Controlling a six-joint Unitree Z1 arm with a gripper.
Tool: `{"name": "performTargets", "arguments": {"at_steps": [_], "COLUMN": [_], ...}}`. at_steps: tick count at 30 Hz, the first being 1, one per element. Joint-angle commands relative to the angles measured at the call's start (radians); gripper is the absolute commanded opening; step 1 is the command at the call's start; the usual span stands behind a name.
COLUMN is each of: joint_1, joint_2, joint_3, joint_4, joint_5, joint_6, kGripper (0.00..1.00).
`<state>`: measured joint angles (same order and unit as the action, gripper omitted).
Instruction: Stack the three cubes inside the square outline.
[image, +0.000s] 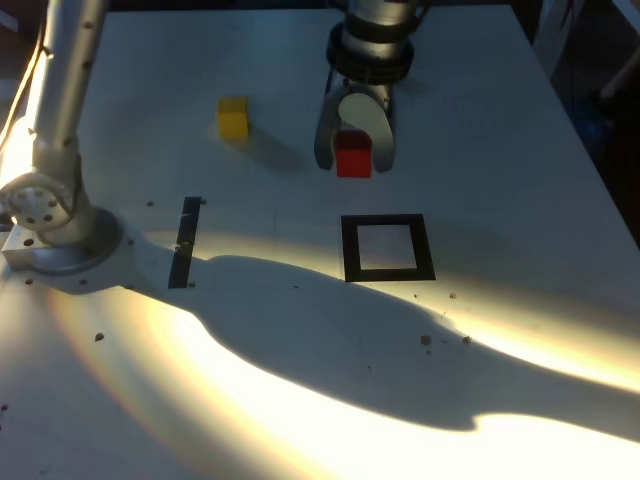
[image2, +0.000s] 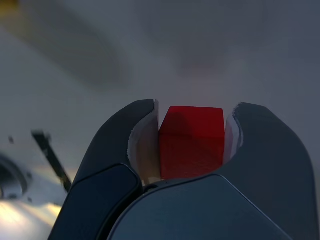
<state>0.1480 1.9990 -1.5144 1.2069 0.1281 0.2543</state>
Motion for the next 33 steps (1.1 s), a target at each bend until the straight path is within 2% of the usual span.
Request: {"name": "performTargets", "arguments": {"at_steps": [1,10,18,25,29,33], "joint_1": [-0.054,-0.263,-0.283,-0.283,-0.282,-0.281], "joint_2": [-0.031,0.000,0.054,0.089,0.100,0.114], "joint_3": [0.015,0.039,0.028,0.014,0.011,0.011], "joint_4": [0.007,-0.028,-0.052,-0.072,-0.075,-0.075], "joint_5": [-0.002,-0.030,-0.037,-0.025,-0.025,-0.040], "joint_6": [-0.052,-0.259,-0.287,-0.283,-0.275,-0.263], "kGripper": [0.30,0.29,0.30,0.32,0.44,0.69]}}
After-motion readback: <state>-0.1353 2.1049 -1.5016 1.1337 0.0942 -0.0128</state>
